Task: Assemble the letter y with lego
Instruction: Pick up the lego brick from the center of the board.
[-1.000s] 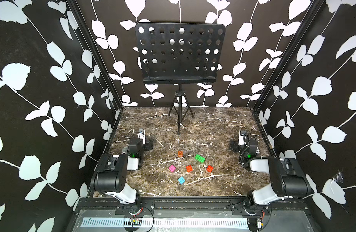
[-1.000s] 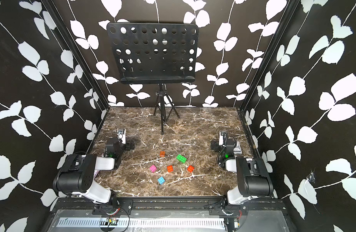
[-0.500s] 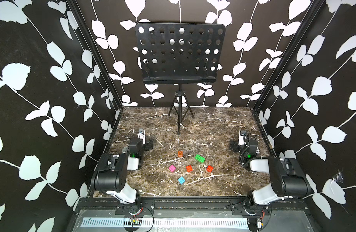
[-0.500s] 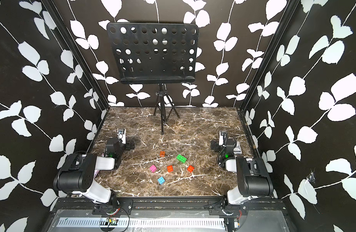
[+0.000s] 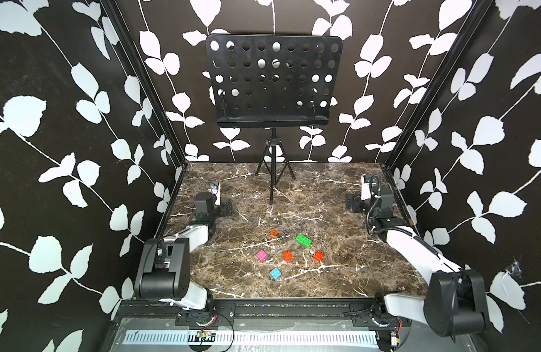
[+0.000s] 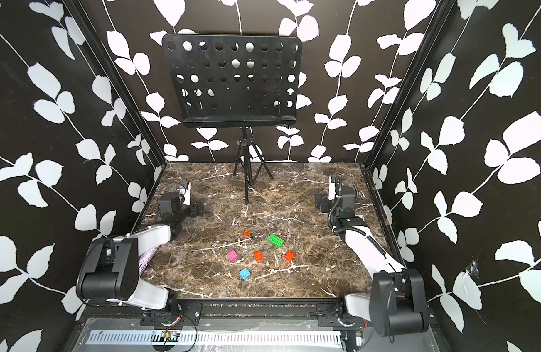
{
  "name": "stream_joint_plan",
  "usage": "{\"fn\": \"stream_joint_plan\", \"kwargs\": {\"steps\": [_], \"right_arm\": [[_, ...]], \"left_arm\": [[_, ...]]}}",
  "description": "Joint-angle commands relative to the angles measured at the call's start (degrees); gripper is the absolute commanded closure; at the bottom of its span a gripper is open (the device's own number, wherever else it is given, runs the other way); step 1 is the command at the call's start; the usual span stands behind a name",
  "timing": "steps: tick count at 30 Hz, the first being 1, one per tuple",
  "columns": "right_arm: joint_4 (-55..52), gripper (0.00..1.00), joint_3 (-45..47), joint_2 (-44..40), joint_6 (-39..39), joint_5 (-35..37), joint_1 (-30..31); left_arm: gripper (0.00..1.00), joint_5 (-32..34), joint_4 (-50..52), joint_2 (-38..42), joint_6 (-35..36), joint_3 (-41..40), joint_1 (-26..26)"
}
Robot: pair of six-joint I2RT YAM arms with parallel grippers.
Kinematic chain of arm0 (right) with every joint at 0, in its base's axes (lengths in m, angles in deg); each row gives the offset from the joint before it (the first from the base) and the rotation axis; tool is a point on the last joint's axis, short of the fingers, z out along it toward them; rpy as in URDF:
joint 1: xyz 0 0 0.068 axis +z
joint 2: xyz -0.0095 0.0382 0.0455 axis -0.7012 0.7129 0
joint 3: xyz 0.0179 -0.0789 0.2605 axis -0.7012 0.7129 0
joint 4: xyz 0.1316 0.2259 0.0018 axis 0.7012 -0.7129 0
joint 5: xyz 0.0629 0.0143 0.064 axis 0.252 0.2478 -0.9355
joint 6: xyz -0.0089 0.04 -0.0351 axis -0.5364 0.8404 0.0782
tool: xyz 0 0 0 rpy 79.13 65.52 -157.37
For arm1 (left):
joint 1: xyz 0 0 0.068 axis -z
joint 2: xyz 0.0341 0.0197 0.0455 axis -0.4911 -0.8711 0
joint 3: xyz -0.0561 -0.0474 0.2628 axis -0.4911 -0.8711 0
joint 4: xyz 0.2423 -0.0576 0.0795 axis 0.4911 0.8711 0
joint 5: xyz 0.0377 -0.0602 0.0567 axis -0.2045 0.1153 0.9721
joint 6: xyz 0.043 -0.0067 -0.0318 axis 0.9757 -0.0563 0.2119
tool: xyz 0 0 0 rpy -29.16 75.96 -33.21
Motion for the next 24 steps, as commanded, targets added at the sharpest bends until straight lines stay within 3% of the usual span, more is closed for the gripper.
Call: {"fn": "stream_joint_plan", "kwargs": {"steps": [1,5,11,14,19,24], "right_arm": [[-15.92,0.01,-2.98,-0.43,3.13,1.71,4.68],[-26.24,0.01,-7.11,1.25,8.8,5.01,12.56],[-34.85,0.01,-11.7,5.37,19.59,3.46,22.98],[-37.54,0.01,-14.72,7.81,22.69,4.63,29.17],[-36.22,0.13,-20.44,13.75,23.83,3.57,36.03],[-33.3,0.2,-28.02,23.25,15.76,-1.57,39.38]], "left_arm": [[0.01,-6.23,16.98,2.84,-0.15,5.46,-0.17],[0.02,-9.56,29.08,3.1,1.63,11.96,-0.12],[0.03,-11.64,46.05,3.63,0.12,19.55,-0.19],[0.03,-12.36,45.53,4.93,-3.42,16.71,-0.18],[0.03,-11.08,39.72,7.38,-2.69,10.46,-0.18],[0.02,-10.41,39.28,8.6,-0.79,8.31,-0.2]]}}
